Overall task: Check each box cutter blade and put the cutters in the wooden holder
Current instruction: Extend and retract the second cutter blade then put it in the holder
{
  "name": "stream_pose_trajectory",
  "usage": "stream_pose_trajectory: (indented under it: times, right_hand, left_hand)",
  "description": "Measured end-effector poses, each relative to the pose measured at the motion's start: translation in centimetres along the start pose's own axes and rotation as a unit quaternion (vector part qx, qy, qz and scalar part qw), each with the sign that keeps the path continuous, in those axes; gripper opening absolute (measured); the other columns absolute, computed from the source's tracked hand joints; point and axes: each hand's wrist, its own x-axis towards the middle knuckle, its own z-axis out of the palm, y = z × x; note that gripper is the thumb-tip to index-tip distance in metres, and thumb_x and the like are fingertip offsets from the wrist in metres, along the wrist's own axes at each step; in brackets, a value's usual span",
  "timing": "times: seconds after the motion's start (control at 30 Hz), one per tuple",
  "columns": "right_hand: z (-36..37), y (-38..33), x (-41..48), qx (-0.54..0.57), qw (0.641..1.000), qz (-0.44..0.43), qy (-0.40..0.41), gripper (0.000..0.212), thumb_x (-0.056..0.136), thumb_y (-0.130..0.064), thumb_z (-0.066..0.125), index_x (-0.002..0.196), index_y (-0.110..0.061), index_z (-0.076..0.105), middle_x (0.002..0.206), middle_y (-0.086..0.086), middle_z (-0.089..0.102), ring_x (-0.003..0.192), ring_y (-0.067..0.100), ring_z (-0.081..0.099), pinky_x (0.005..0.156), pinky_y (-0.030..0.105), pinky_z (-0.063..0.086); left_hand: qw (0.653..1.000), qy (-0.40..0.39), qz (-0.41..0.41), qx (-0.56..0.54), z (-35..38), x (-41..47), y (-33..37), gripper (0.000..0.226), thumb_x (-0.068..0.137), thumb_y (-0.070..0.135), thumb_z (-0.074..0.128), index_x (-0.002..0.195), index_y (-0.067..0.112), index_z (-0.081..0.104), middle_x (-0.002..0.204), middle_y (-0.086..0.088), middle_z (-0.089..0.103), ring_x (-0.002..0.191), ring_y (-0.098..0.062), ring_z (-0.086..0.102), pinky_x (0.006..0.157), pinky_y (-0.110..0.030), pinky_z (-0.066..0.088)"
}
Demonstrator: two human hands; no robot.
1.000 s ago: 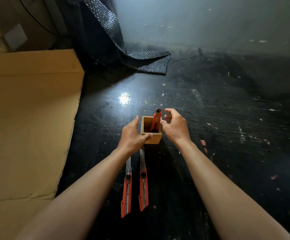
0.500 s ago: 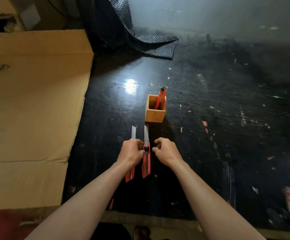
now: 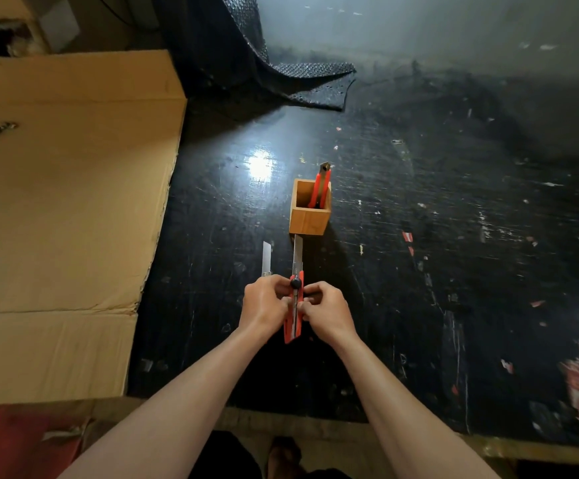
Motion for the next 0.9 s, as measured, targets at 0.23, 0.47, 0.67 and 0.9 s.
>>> stream_pose_trajectory:
  times: [0.23,0.47,0.67,0.9]
  right_hand:
    - [-3.4,-2.4,-1.8,0.135,0.989,-0.051,-0.033,0.026,0.089,0.006,0.068,0.113,-0.006,0.065,0.102,0.013,0.076,0.091,0.021,0.077,0.074,0.033,0.065]
    - [-6.4,-7.5,-3.3,0.177,0.973,-0.146,-0.037,0.022,0.09,0.003,0.07,0.111,-0.003,0.066,0.103,0.016,0.077,0.092,0.025,0.078,0.081,0.04,0.065]
    - [-8.6,-12.3,-4.6,0.128,0.95,-0.283,0.032,0.024,0.098,-0.007,0.063,0.119,-0.018,0.062,0.1,0.011,0.075,0.089,0.021,0.077,0.081,0.045,0.065]
    - [-10.5,-15.4,-5.4,0.056,0.933,-0.348,0.076,0.022,0.098,-0.02,0.064,0.116,-0.032,0.066,0.106,-0.004,0.074,0.098,0.015,0.074,0.088,0.048,0.062]
  left_hand:
    - [0.99,-0.043,0.024,-0.135,-2.6,-0.8,2.4,0.034,0.088,0.006,0.077,0.119,0.016,0.073,0.103,0.001,0.079,0.093,-0.015,0.078,0.082,-0.039,0.065]
    - [0.954,-0.125,0.055,-0.266,-6.9,-1.3,6.9,0.038,0.093,-0.006,0.066,0.126,0.011,0.069,0.108,-0.013,0.079,0.094,-0.026,0.08,0.075,-0.038,0.066]
    - [0.938,-0.121,0.111,-0.305,-10.3,-2.1,12.3,0.04,0.092,-0.014,0.062,0.126,0.005,0.068,0.098,-0.011,0.08,0.074,-0.019,0.08,0.065,-0.032,0.066]
    - [0.937,-0.133,0.145,-0.287,-12.0,-2.6,15.0,0.038,0.094,-0.014,0.059,0.116,0.013,0.072,0.09,-0.005,0.083,0.081,-0.019,0.081,0.065,-0.031,0.065]
